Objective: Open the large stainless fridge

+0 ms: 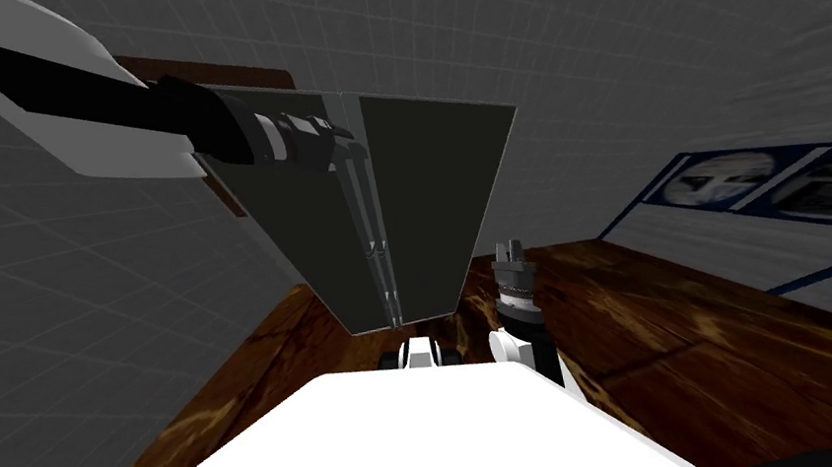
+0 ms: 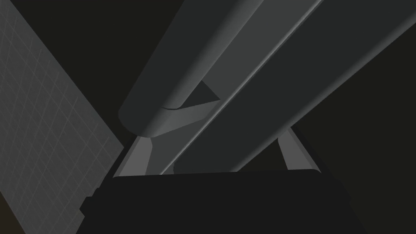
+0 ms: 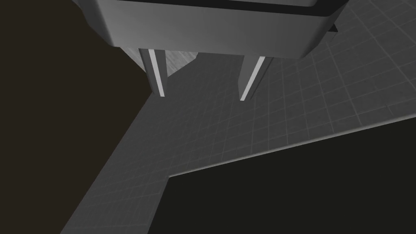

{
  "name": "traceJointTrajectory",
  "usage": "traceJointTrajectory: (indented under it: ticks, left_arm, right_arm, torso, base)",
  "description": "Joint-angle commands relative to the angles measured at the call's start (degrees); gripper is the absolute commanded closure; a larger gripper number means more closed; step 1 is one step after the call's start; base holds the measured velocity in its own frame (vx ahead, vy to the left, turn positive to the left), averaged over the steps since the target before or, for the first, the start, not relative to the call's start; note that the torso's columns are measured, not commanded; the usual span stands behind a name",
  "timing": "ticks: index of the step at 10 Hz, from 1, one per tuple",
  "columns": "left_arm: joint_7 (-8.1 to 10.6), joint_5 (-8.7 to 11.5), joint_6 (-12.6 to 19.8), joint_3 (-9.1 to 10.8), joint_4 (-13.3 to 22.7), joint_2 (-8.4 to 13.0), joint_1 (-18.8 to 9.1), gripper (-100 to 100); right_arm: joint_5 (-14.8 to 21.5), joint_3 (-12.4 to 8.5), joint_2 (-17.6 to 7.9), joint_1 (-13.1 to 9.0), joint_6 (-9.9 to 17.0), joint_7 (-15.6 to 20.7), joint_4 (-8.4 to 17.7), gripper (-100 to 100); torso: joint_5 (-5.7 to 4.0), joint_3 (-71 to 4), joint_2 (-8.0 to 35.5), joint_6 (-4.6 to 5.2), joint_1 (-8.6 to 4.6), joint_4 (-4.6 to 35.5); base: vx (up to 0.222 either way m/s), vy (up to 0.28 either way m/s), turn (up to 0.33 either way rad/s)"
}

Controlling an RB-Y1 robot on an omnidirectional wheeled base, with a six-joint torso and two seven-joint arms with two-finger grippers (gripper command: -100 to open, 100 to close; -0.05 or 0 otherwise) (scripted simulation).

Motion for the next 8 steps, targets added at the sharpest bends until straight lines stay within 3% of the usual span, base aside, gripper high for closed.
traceJointTrajectory:
  ticks: [1, 2, 3, 5, 8]
  left_arm:
    - [-0.95, -0.8, 0.2, -0.90, 3.0, 0.0, 2.4, -100]
    - [-0.56, -0.5, 0.2, -0.63, 3.0, 0.4, 2.1, -100]
    - [-0.50, -0.5, 0.4, -0.01, 0.9, -0.3, 1.2, 100]
    - [0.39, 0.3, 0.7, 1.78, -2.7, -0.9, -1.2, 100]
    - [1.28, 1.0, 1.0, 3.56, -6.9, -1.6, -3.6, 100]
  right_arm:
    - [0.0, 0.0, 0.0, 0.0, 0.0, 0.0, 0.0, 0]
    - [0.0, 0.0, 0.0, 0.0, 0.0, 0.0, 0.0, 0]
    - [0.0, 0.0, 0.0, 0.0, 0.0, 0.0, 0.0, 0]
    - [0.0, 0.0, 0.0, 0.1, 0.0, 0.0, 0.0, 0]
    - [0.0, 0.0, 0.0, 0.1, 0.0, 0.0, 0.0, 0]
  torso:
    - [-0.10, -0.1, -0.1, 0.10, -0.18, -0.1]
    - [-0.04, -0.1, -0.2, -0.08, -0.07, 0.0]
    - [0.00, -0.1, -0.2, -0.07, 0.03, 0.0]
    - [0.02, 0.0, -0.2, -0.10, 0.10, 0.1]
    - [0.17, -0.1, -0.1, -0.08, 0.30, 0.0]
  base:
    - [-0.120, -0.021, -0.159]
    - [-0.039, -0.003, 0.002]
    - [0.079, 0.014, 0.256]
    - [0.164, 0.037, 0.427]
    - [0.123, 0.027, 0.252]
